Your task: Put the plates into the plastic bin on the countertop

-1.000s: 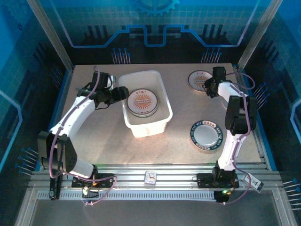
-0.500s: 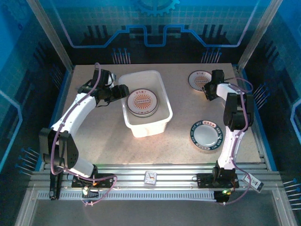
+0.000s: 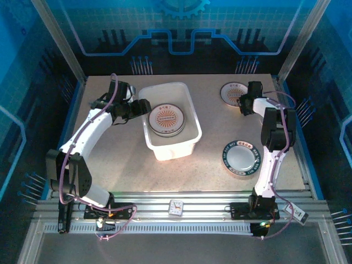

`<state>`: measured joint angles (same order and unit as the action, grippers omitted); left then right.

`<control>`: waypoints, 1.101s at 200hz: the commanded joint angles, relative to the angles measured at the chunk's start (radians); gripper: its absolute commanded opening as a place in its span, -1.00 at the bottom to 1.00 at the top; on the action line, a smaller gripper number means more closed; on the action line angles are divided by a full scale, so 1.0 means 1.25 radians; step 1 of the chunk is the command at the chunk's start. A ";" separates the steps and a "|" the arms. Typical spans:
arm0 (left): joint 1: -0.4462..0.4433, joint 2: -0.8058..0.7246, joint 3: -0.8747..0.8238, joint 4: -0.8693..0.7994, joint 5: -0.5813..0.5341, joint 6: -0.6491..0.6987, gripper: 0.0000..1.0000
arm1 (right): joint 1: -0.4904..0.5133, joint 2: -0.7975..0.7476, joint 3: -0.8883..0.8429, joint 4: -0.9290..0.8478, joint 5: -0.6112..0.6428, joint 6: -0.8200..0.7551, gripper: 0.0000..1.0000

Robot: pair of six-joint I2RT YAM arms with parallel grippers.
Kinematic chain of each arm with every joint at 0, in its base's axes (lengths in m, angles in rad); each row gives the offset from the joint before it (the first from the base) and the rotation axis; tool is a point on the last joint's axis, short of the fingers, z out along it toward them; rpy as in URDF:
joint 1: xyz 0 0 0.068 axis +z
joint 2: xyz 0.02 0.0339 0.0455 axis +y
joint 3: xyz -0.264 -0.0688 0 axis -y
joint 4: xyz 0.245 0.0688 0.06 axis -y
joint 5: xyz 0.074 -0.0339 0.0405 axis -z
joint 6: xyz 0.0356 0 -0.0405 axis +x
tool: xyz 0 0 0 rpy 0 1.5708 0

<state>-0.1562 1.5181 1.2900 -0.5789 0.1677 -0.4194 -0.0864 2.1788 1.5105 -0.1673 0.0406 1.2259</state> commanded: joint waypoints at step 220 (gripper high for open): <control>0.004 -0.133 -0.103 0.049 0.036 -0.013 0.43 | 0.029 -0.351 -0.460 0.312 -0.020 0.134 -1.00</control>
<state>-0.1562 1.3895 1.1854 -0.5453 0.1772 -0.4202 -0.0704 1.8400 0.9840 0.1555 0.0246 1.3701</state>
